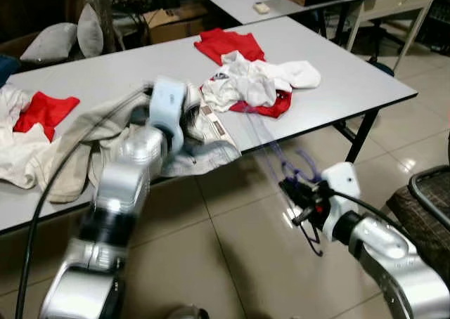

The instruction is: Hang hanger

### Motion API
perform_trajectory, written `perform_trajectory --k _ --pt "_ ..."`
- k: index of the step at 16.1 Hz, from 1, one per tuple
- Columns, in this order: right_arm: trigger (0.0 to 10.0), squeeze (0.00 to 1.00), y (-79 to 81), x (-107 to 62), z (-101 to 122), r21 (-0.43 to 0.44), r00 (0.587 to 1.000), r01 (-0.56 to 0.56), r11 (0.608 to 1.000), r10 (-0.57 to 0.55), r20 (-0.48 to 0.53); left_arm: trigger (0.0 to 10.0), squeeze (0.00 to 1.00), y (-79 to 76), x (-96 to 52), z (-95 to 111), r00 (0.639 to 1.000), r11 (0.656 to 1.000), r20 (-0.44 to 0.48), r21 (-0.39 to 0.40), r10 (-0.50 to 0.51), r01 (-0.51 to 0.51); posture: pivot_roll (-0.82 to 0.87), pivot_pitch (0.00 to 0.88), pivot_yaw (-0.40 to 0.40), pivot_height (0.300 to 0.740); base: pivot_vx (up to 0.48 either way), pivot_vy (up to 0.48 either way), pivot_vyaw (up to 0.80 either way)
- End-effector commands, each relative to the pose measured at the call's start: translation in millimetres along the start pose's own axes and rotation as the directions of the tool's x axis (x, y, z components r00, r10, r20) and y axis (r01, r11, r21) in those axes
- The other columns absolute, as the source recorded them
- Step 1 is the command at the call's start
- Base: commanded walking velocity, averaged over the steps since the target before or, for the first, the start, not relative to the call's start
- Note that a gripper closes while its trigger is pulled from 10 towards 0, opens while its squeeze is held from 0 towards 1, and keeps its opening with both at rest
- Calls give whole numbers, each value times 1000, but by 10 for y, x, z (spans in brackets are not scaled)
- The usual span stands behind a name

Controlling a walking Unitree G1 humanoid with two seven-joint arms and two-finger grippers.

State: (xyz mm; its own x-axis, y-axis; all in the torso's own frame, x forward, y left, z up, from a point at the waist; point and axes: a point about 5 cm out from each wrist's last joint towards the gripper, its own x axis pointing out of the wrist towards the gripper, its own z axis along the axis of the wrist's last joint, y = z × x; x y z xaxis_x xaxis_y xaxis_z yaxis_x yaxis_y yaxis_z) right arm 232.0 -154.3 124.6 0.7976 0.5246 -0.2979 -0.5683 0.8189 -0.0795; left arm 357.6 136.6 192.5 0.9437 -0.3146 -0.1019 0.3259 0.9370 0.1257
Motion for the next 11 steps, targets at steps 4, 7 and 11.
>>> perform_trajectory --k 4,7,11 --pt "10000 0 -233 10 118 46 941 324 945 -327 90 10000 0 -13 -9 31 995 997 95 -71 36 -30 -119 0 113 740 0 0 0" --pt "10000 0 -157 -23 158 156 895 402 902 -423 142 10000 0 -118 -138 -252 994 994 100 -103 35 -24 -135 0 128 740 97 0 0" --pt "10000 0 62 -17 187 63 944 274 960 -281 176 10000 0 -112 -222 -412 996 992 60 -116 62 -55 -131 0 116 740 399 0 400"
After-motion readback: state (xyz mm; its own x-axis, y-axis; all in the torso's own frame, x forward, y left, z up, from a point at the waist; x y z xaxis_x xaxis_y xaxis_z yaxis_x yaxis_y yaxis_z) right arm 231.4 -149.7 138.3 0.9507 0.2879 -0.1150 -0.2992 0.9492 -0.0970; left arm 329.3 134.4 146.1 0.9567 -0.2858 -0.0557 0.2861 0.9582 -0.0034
